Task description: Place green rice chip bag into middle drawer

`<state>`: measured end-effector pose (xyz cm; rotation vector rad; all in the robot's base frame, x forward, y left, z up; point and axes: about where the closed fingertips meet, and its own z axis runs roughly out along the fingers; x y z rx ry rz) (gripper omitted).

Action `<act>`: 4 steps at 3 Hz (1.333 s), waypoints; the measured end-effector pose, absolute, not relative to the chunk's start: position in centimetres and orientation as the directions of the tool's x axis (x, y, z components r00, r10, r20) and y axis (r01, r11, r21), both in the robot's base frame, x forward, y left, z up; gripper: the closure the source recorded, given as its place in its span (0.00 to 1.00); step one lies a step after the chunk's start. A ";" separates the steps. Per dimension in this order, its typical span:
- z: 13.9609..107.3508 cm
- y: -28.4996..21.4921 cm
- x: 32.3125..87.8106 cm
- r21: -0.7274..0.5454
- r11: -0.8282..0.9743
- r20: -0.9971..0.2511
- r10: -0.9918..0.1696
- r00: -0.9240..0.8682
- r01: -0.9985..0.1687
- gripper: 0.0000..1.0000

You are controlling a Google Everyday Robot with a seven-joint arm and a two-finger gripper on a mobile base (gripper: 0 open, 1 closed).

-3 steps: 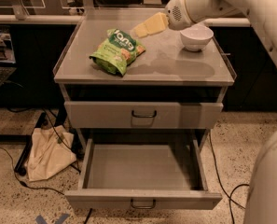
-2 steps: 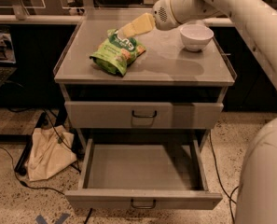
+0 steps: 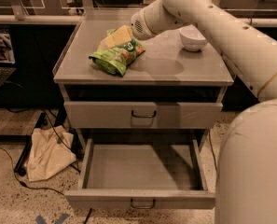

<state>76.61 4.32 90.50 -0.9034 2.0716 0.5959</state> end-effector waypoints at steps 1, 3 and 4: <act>88.4 6.3 77.1 0.104 0.636 -0.781 -0.424 -0.458 -0.765 0.00; 84.2 6.2 77.6 0.091 0.686 -0.732 -0.446 -0.515 -0.722 0.00; 84.0 6.1 77.6 0.091 0.689 -0.728 -0.447 -0.520 -0.719 0.16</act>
Offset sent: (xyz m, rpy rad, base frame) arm 0.0102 0.0261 -0.0651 -0.0969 0.0772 -0.0451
